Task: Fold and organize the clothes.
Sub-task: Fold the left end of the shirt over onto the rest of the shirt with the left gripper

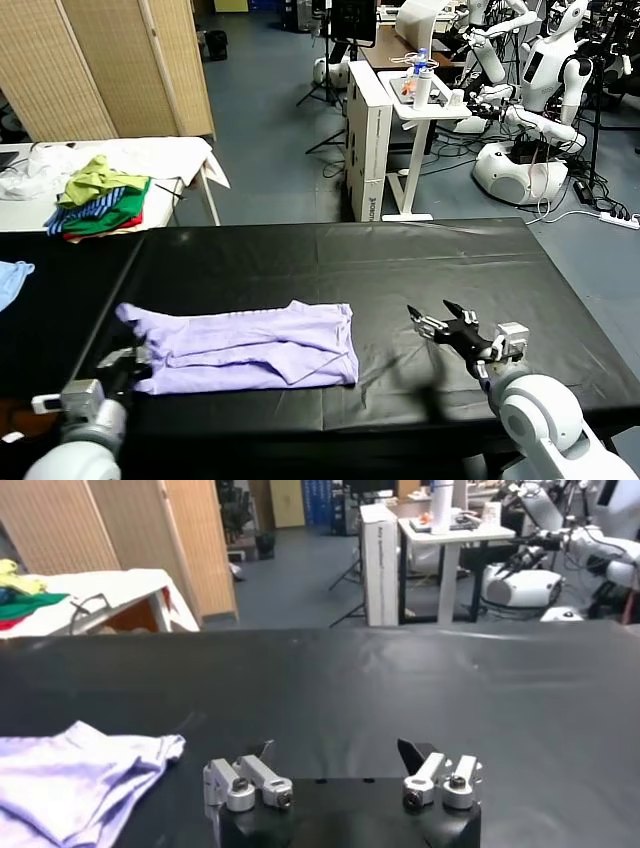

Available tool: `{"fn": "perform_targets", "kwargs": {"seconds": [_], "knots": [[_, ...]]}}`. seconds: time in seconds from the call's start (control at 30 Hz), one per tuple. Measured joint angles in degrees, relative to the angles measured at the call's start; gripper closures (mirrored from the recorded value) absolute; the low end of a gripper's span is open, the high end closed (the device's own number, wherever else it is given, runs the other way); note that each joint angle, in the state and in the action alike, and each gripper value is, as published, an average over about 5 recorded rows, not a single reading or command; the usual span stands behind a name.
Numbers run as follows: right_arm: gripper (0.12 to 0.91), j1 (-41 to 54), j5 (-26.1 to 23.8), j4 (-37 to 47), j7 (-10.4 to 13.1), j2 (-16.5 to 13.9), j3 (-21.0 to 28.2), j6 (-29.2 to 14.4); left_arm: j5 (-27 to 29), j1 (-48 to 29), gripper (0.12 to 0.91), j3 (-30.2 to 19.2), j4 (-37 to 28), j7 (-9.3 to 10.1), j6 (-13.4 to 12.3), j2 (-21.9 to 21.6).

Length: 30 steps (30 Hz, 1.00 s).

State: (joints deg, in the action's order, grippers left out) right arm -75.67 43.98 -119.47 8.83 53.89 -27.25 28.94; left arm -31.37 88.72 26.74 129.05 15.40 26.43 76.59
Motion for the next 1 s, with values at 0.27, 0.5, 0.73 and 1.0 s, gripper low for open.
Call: {"fn": "perform_targets", "kwargs": {"seconds": [0.27, 0.5, 0.73, 1.0], "knots": [[0.118, -3.62, -2.49, -0.76, -0.1, 0.74, -2.18, -0.13, 0.22, -3.57, 0.838, -7.21, -3.3, 0.0, -0.26, 2.79], [0.118, -6.29, -4.08, -1.21, -0.2, 1.41, -3.76, -0.24, 0.33, -6.2, 0.838, -11.91, -4.67, 0.1, -0.22, 4.93], [0.118, -8.03, -5.33, -1.16, -0.27, 2.58, -4.15, -0.26, 0.71, -7.84, 0.838, -15.14, -6.04, -0.29, -0.35, 6.68], [0.118, -8.73, -6.43, -1.05, -0.22, 3.65, -3.68, -0.23, 1.5, -8.98, 0.838, -16.99, -6.66, -1.79, -0.65, 7.58]]}}
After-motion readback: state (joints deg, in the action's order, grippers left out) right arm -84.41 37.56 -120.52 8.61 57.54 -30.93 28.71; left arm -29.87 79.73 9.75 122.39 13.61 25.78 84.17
